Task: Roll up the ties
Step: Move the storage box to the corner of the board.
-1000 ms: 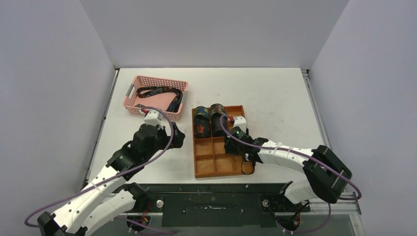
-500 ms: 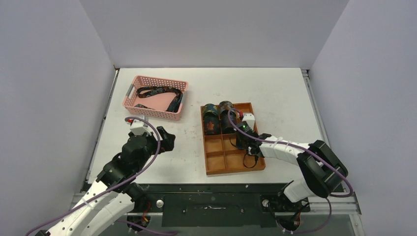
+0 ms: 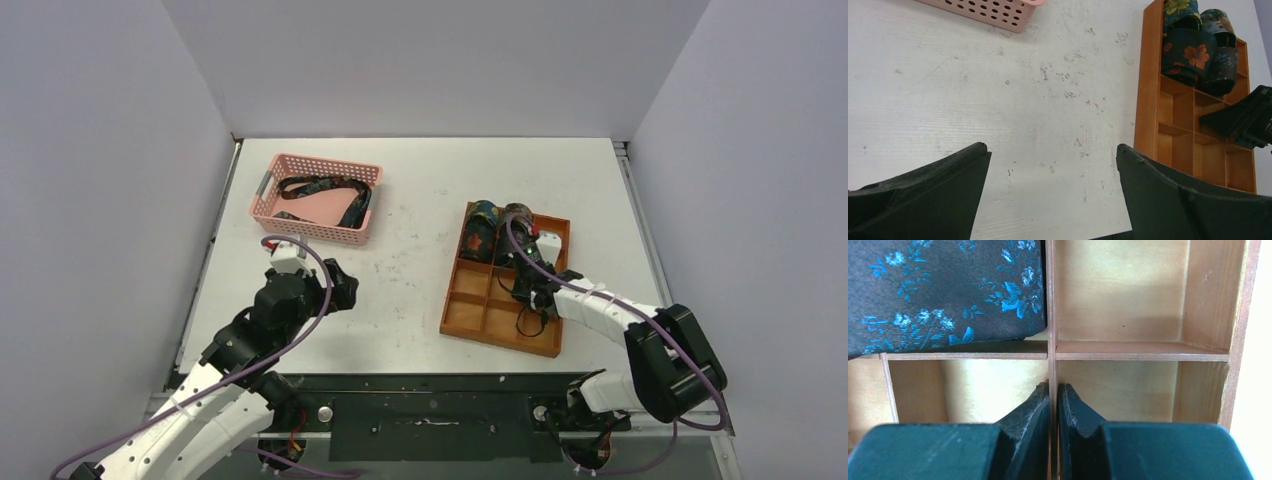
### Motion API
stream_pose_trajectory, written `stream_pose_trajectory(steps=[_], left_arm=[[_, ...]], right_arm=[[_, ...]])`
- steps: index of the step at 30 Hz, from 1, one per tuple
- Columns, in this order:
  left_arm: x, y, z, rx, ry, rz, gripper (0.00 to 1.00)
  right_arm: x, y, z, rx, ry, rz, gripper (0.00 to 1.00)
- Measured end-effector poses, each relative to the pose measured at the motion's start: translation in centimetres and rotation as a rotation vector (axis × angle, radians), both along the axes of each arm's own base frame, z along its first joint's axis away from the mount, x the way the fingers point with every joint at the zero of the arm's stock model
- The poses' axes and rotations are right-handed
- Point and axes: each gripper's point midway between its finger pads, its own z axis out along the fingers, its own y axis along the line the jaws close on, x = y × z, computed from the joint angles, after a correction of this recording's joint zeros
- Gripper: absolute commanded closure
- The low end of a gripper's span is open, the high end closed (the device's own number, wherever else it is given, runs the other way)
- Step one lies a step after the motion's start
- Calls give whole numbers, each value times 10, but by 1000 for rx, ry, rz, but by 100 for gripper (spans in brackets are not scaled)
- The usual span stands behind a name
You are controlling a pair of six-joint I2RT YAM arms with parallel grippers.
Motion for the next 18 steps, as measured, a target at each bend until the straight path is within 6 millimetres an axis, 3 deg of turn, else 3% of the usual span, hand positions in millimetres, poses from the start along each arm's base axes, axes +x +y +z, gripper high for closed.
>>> stream_pose_trajectory(steps=[5,18], left_arm=[[0,-3,-4,-1,19,-7,2],[-7,-4,-5,-1,29,-18,2]], right_arm=[[19,-9,0,8,-25,-116,95],[113,-8,4,20,-52,-286,95]])
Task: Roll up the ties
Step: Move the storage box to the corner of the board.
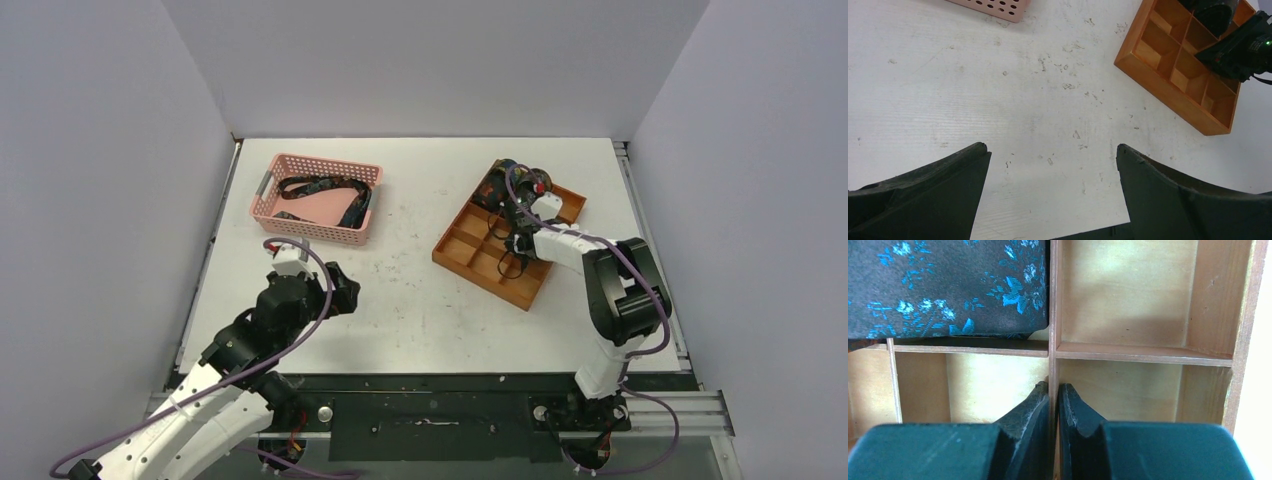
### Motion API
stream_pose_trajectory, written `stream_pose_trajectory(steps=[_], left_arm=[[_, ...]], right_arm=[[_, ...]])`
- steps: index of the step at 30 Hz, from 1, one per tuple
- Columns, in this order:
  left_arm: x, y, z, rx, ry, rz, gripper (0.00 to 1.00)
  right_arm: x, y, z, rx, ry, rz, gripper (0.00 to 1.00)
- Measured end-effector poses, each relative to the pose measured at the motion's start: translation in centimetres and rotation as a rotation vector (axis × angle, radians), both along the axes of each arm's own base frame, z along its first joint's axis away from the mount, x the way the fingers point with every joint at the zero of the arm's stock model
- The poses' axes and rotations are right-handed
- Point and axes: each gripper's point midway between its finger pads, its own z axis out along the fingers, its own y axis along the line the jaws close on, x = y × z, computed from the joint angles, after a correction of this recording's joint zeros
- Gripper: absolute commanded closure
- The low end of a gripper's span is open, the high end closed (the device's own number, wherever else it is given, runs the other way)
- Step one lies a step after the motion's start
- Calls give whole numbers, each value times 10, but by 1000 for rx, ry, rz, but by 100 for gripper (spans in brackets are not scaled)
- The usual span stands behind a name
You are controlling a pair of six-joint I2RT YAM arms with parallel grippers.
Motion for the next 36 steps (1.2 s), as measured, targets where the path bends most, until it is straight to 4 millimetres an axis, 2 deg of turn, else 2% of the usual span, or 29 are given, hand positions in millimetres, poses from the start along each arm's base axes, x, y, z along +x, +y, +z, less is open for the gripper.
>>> stream_pose_trajectory(steps=[3,12,19,20,22,25,26,28,30,34,36], left_arm=[[0,0,0,-1,0,1,2],[0,-1,-2,-3,9,2,2],[1,-2,-5,4,22,8,2],[1,-2,-6,7,26,8,2],[2,-2,-9,16,35,14,2],[3,0,-15,38,54,30,3],[2,2,-17,48,64,34,3],[2,3,-19,58,72,42,3],[1,4,-18,57,71,46,3],[0,3,-14,41,56,45,3],[0,3,-13,38,54,45,4]], right_arm=[[18,-3,0,30,-17,-61,95],[52,-10,1,102,-50,-307,95],[69,-10,1,160,-97,-530,93],[70,-9,2,161,-97,-555,90],[75,-7,2,158,-91,-610,75],[98,3,4,201,-126,-680,48],[108,8,7,236,-149,-698,43],[120,15,12,291,-181,-707,37],[123,17,13,308,-194,-704,32],[120,15,16,319,-214,-668,22],[115,15,17,311,-205,-633,14]])
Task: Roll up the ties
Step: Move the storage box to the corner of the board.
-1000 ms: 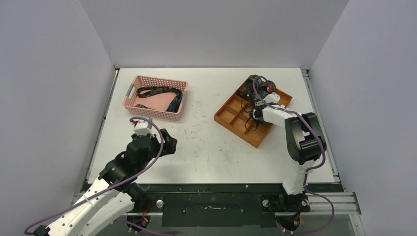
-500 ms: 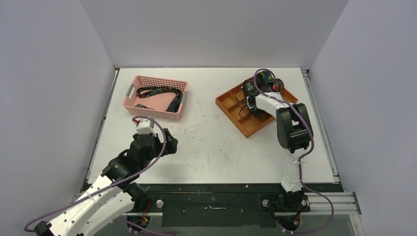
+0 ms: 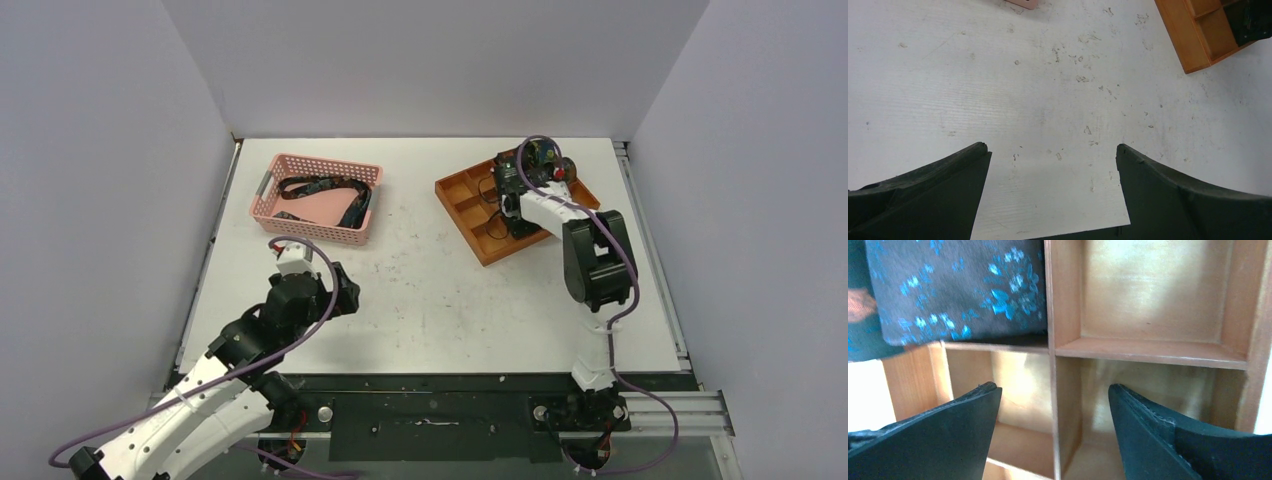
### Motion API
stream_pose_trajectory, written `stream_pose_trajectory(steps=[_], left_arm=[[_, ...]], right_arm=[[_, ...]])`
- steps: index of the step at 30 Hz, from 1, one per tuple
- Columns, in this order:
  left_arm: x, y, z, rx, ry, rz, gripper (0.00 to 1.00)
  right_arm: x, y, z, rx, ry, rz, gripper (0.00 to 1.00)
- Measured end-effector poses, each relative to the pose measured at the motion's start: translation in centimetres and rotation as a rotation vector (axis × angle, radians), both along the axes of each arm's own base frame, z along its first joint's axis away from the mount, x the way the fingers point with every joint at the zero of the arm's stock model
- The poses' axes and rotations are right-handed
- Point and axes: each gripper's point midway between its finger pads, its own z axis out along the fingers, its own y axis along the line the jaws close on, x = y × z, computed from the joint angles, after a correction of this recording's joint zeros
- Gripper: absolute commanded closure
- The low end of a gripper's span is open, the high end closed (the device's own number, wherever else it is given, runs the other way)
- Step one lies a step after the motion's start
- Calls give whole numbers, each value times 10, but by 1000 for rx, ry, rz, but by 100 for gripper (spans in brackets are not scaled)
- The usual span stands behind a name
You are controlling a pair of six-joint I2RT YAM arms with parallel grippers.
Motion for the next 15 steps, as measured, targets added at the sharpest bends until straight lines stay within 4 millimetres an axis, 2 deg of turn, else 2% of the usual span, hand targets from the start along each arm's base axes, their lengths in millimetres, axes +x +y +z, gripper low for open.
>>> stream_pose_trajectory(steps=[2,7,9,12,15], left_arm=[[0,-1,0,0,2,-3,3],[-1,-2,0,-3,5,-13,4],[-2,-3,3,-10,2,-19,4],[-3,-5,14,-35,-20,-30,4],[-3,-5,27,-57,-50,-38,3]], right_arm=[[-7,2,0,-10,18,58,11],[-18,21,2,-9,88,300,8],[-21,26,11,-25,90,385,8],[-29,27,42,-65,62,528,11],[-44,18,79,-148,-15,628,17]])
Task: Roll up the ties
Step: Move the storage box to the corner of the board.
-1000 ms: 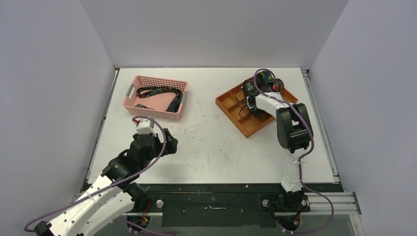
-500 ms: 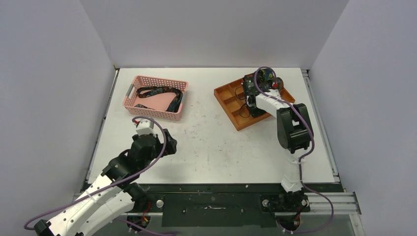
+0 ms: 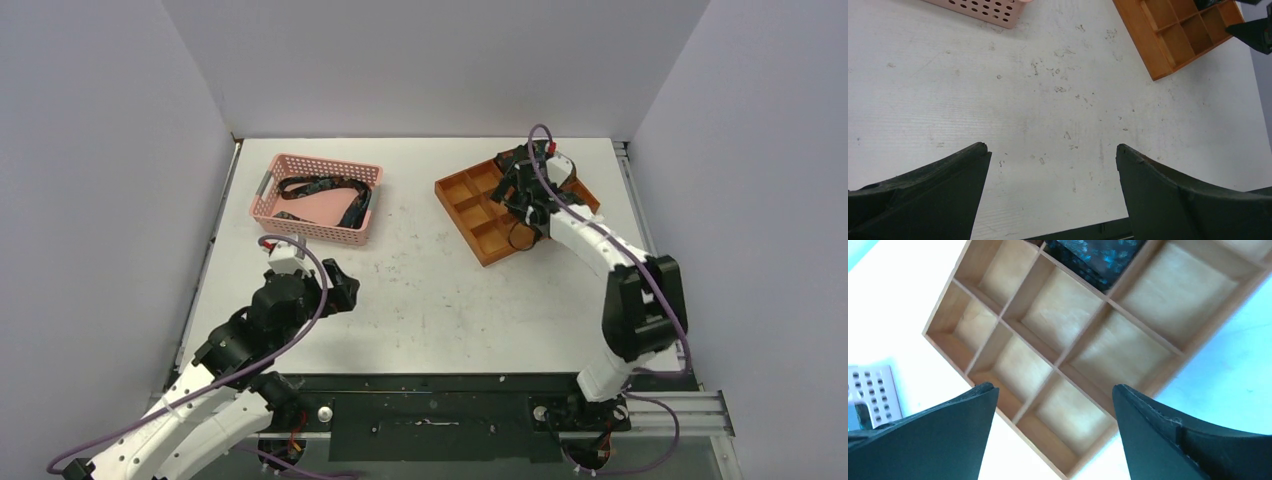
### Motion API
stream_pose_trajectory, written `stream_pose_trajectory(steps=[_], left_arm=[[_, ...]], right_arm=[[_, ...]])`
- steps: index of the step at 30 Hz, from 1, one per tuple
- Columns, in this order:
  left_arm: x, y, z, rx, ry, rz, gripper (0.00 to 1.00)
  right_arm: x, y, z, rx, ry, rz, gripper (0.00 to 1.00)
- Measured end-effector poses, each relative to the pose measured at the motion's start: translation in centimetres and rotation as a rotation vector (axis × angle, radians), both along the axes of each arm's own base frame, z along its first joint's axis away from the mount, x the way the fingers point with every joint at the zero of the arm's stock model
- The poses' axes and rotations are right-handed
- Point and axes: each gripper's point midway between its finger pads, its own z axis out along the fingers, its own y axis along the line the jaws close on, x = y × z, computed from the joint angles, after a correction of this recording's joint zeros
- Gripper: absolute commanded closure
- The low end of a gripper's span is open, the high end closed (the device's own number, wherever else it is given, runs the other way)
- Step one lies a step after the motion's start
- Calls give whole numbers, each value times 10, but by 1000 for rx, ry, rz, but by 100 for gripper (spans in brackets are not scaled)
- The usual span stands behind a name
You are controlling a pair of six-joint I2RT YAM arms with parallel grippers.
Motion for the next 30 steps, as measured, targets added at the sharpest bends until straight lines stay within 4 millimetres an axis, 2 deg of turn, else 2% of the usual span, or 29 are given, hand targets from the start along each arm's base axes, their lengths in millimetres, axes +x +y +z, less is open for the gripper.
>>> stream_pose_trajectory(steps=[3,5,7,10,14,18,20,21,24,30], left_arm=[[1,0,6,-1,-21,-7,3],[2,0,5,10,-18,-10,3],[3,0,3,27,-15,-14,3],[5,0,6,49,-17,-21,3],[9,-1,28,59,-61,-31,3],[13,3,49,64,-116,-18,3],[13,6,53,63,-132,-9,3],[13,7,54,63,-135,-7,3],[12,8,56,53,-147,-5,3],[10,10,52,45,-150,5,3]], right_arm=[[-32,-15,15,-52,-88,73,38],[-58,-27,4,-87,-111,110,53],[-76,-34,-17,-121,-85,137,56],[-92,-35,-49,-147,-29,182,58],[-103,-15,-74,-158,8,270,63],[-105,14,-88,-167,7,351,66],[-108,24,-101,-183,32,374,68],[-105,26,-102,-201,24,372,69],[-92,33,-102,-215,-1,348,71],[-48,45,-101,-246,-52,286,73]])
